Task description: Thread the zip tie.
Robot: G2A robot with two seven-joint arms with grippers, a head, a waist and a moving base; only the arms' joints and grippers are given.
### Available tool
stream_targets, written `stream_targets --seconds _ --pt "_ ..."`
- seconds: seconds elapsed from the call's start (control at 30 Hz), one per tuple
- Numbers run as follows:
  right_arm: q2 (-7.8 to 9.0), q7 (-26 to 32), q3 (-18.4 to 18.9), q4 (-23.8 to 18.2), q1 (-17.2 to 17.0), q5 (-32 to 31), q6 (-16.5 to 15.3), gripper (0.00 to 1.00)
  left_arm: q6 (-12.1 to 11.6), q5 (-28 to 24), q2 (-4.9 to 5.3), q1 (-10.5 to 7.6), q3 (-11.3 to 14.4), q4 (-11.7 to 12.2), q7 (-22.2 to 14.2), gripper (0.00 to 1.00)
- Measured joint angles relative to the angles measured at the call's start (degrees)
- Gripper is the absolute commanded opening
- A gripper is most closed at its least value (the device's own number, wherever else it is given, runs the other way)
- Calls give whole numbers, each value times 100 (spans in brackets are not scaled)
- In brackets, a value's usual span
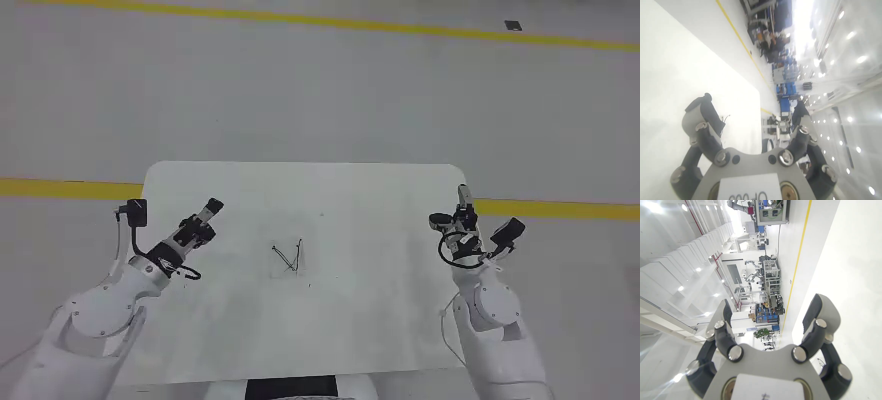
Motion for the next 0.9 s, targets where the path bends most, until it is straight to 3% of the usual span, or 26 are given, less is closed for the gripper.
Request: stream_targets --seconds 0.07,0.13,0.9 --pt "0 0 0 0 0 0 0 100 112 386 35 -17 28 -18 -335 100" --pt "0 0 0 0 0 0 0 100 106 558 45 -20 1 -23 -317 100" --pt "0 0 0 0 0 0 0 100 91 587 56 -54 5 -51 -315 100"
